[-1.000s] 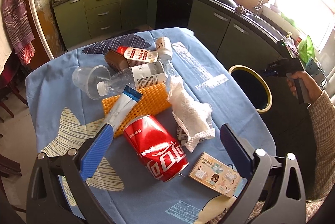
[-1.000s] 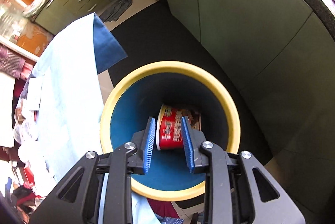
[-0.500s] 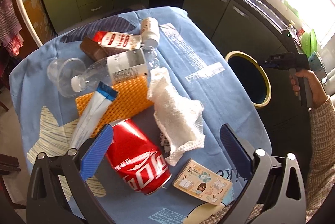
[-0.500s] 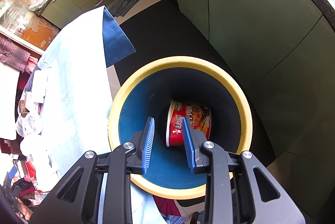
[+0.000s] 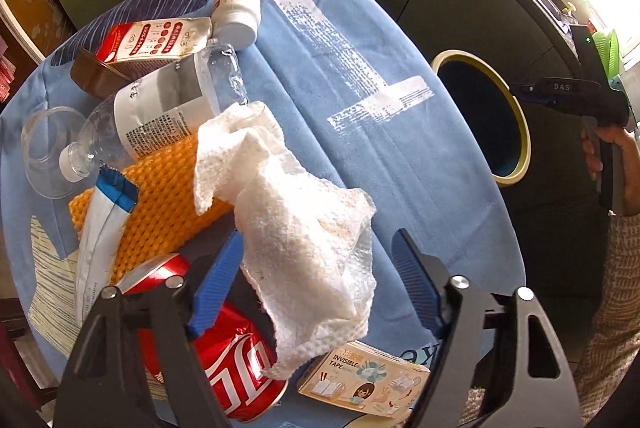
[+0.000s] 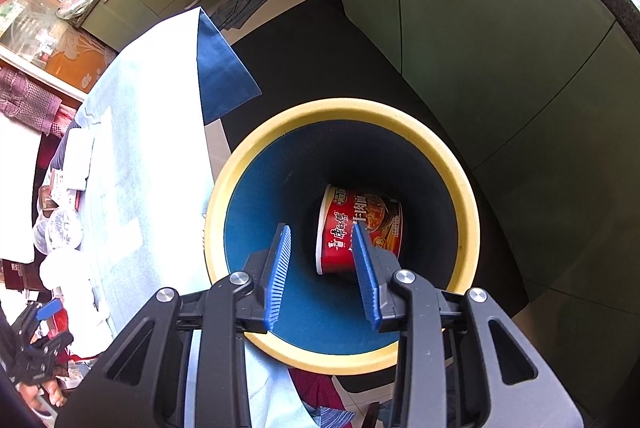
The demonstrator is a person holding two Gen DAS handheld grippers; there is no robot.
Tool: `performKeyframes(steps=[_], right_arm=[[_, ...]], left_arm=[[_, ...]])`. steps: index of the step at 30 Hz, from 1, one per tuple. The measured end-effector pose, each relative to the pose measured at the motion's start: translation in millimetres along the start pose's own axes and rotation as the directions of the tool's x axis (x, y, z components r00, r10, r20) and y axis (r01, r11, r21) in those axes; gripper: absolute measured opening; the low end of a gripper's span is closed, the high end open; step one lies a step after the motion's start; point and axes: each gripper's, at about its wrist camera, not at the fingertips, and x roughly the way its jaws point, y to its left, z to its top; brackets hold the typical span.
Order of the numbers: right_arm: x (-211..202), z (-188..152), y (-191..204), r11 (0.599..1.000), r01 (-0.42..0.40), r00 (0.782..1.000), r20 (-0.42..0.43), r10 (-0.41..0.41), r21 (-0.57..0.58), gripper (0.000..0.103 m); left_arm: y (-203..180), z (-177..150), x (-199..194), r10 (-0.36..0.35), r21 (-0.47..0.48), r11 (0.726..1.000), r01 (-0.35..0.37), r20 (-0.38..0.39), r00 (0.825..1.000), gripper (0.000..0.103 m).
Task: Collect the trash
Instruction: 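Reach the left gripper to the white tissue and grasp it, then lift the white tissue with the left gripper toward the bin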
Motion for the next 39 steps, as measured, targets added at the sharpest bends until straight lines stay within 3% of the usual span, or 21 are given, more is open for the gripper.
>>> performKeyframes(steps=[3, 8, 10, 12, 23, 39], right_arm=[[0.7, -1.2, -2.4, 1.0, -0.003, 1.0, 0.0, 0.003, 0.002, 0.033], [1.0, -1.7, -9.6, 1.0, -0.001, 1.0, 0.001, 0.001, 0.015, 0.033], [1.8, -2.1, -11.6, 1.0, 0.0, 1.0, -0.002, 0.0, 0.019, 0.033], [2.0, -2.8, -12.7, 1.0, -0.003, 1.0, -0.002, 0.003, 0.021, 0.033], [-2.2, -6.4, -12.9, 1.0, -0.021, 1.0, 0.007, 0.021, 0.01, 0.033], [1.1, -12.3, -18.1, 0.999, -0.046, 0.999, -0.002, 0.046, -0.004, 0.033]], left_arm=[[-0.3, 2.3, 9.0, 0.006, -0.002, 1.0, -0.006, -0.021, 1.0, 0.068], [-0.1, 5.3, 12.1, -0.015, 0.003, 1.0, 0.015, -0.01, 1.0, 0.023], [-0.3, 5.4, 11.6, -0.028, 0.014, 1.0, 0.028, -0.005, 1.0, 0.012], [-2.6, 5.0, 8.0, -0.02, 0.033, 0.999, 0.02, 0.014, 1.0, 0.007], [-28.5, 16.6, -53.2, -0.051, 0.133, 0.991, 0.034, 0.132, 0.99, 0.006], [-32.2, 27.4, -104.2, -0.076, 0.165, 0.985, 0.056, 0.117, 0.99, 0.007]])
